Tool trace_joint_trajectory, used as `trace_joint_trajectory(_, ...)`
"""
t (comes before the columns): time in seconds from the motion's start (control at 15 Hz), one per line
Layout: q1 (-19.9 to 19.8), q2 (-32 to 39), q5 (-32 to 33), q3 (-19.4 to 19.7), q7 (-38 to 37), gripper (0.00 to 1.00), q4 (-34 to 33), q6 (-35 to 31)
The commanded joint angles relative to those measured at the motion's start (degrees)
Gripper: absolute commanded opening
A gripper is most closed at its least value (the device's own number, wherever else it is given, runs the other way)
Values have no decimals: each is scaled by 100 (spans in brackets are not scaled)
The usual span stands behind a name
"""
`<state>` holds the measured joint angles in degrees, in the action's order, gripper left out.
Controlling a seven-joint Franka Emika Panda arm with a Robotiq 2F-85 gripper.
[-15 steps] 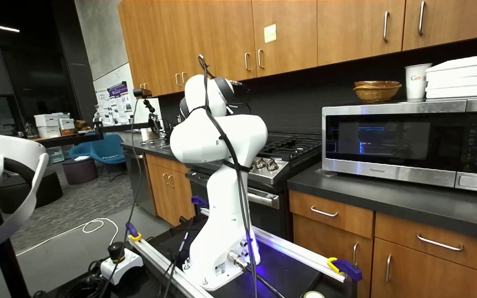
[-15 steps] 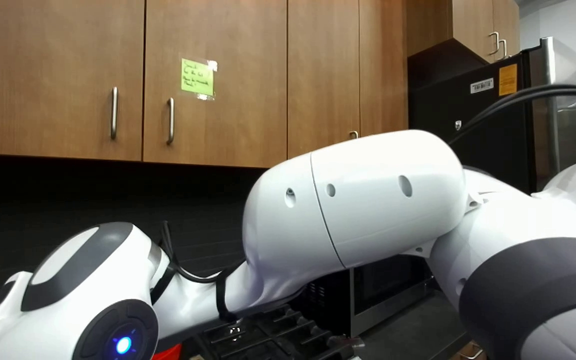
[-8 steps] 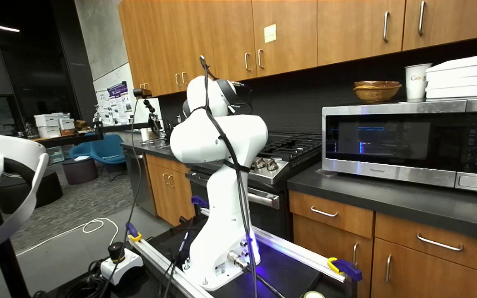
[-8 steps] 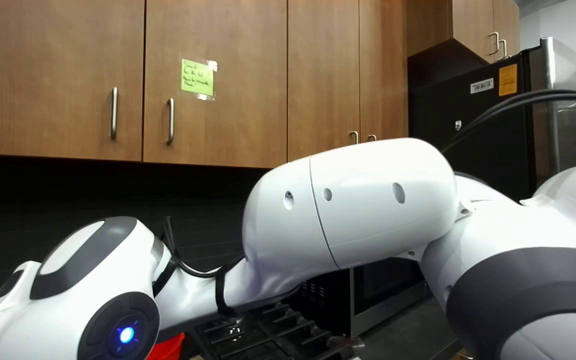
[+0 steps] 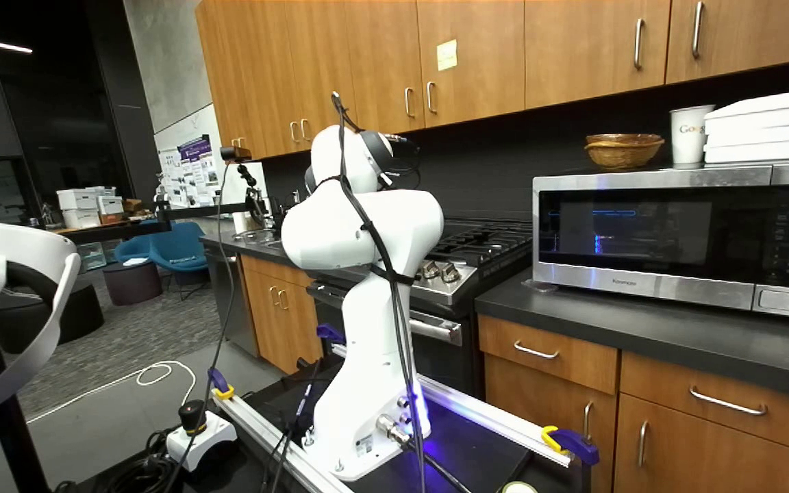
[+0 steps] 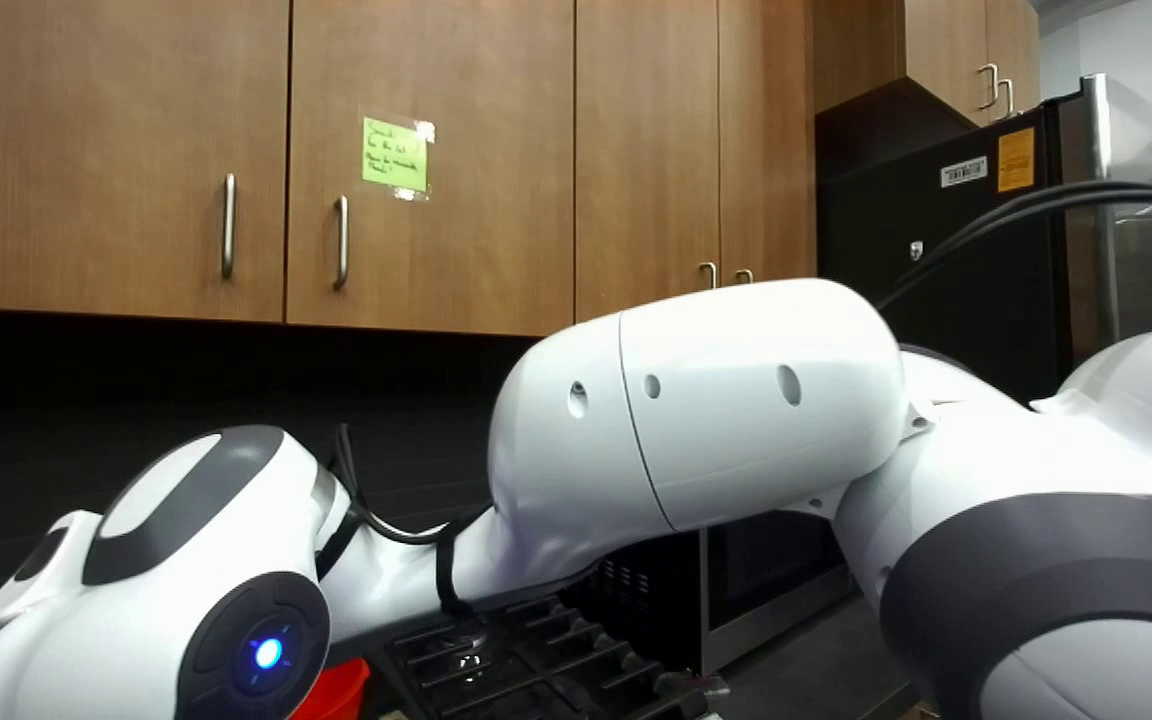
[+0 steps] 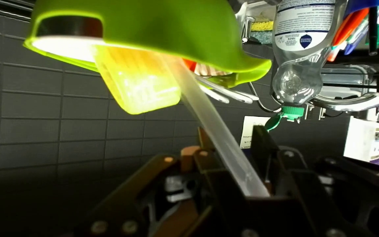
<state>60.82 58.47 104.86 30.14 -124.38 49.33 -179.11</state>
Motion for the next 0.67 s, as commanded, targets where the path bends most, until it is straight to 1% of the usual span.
trace_joint_trajectory(0.0,-67,40,278,46,-211,5,-167,-124)
trace_joint_trajectory(0.07,-75,37,303,47,-209,1,-164,-125)
trace_joint_trajectory(0.13,-81,31,323,50,-207,5,-155,-125)
trace_joint_trajectory(0.2,-91,34,352,50,-211,5,-163,-125)
trace_joint_trajectory(0.33,-108,31,416,47,-216,0,-166,-116)
trace_joint_trajectory(0.4,-110,10,423,42,-218,0,-150,-92)
trace_joint_trajectory(0.47,-110,-28,387,38,-212,2,-121,-64)
trace_joint_trajectory(0.6,-106,-142,263,33,-201,0,-63,27)
